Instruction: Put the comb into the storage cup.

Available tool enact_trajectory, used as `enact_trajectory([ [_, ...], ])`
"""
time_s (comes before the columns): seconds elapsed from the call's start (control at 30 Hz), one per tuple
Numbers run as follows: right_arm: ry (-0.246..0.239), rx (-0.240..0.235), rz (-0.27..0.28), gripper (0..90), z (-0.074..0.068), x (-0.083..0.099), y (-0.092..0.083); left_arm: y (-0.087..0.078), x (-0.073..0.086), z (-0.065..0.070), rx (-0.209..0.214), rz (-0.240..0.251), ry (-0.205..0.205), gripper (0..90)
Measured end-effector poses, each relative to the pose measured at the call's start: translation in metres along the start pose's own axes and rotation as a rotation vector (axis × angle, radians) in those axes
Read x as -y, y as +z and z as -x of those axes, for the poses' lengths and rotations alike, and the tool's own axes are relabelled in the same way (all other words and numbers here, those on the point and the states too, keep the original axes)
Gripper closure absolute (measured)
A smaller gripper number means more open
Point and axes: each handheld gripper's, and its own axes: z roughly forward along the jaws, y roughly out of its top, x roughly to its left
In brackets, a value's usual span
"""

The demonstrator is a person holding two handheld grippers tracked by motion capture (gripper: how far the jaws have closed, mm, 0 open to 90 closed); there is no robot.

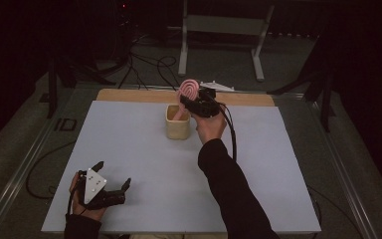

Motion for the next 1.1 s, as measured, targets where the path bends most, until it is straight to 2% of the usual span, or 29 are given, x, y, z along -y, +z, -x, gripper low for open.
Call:
enact_trajectory([
  [1.1,0.012,0.021,-0.019,63.6,0.002,0.014,0.006,0.000,0.000,0.000,-0.001,-0.004,0.004,0.2],
])
